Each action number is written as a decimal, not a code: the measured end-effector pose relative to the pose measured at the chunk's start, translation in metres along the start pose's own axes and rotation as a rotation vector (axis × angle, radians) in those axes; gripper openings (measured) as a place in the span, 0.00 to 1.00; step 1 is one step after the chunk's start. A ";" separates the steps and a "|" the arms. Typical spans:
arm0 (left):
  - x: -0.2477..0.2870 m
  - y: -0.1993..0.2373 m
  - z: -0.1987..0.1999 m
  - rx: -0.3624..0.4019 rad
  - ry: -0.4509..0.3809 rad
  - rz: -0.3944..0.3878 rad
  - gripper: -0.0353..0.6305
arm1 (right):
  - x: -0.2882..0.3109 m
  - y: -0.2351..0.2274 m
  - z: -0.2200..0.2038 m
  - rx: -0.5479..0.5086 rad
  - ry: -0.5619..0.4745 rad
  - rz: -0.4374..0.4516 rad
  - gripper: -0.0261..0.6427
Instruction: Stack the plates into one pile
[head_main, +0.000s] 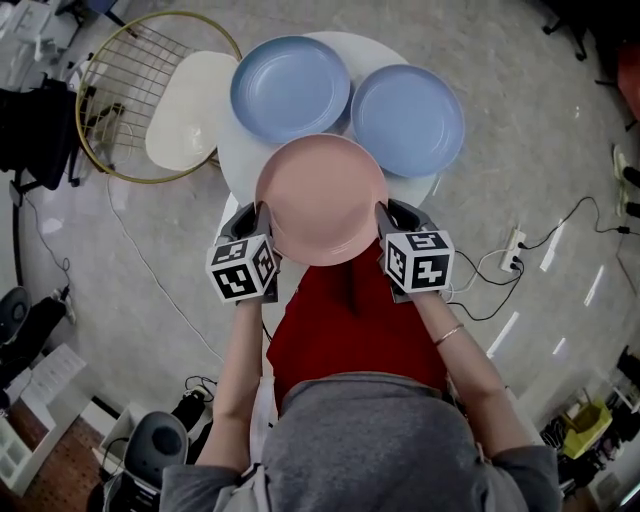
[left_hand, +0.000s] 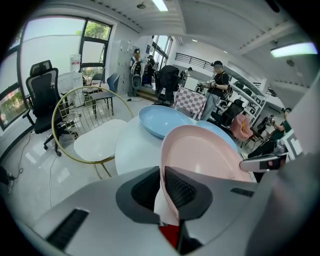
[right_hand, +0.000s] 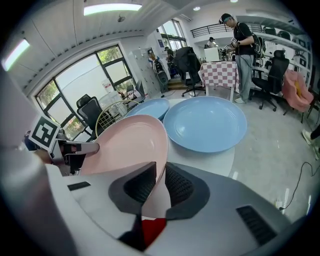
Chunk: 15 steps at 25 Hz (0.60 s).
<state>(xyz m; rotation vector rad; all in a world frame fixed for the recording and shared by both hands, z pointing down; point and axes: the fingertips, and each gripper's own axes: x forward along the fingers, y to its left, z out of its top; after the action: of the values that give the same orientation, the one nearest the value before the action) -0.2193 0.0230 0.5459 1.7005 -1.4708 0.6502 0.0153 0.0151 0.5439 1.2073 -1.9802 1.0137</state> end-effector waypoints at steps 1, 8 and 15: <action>0.002 -0.005 0.007 0.000 -0.002 0.000 0.11 | -0.002 -0.005 0.007 0.000 -0.007 0.002 0.15; 0.001 -0.022 0.039 0.046 -0.046 -0.030 0.11 | -0.017 -0.015 0.030 0.026 -0.082 -0.013 0.15; 0.008 -0.061 0.072 0.125 -0.076 -0.110 0.11 | -0.048 -0.042 0.049 0.066 -0.165 -0.081 0.15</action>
<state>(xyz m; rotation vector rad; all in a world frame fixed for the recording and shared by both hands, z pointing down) -0.1661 -0.0387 0.4975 1.9070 -1.4027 0.6358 0.0674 -0.0171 0.4926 1.4365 -2.0179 0.9723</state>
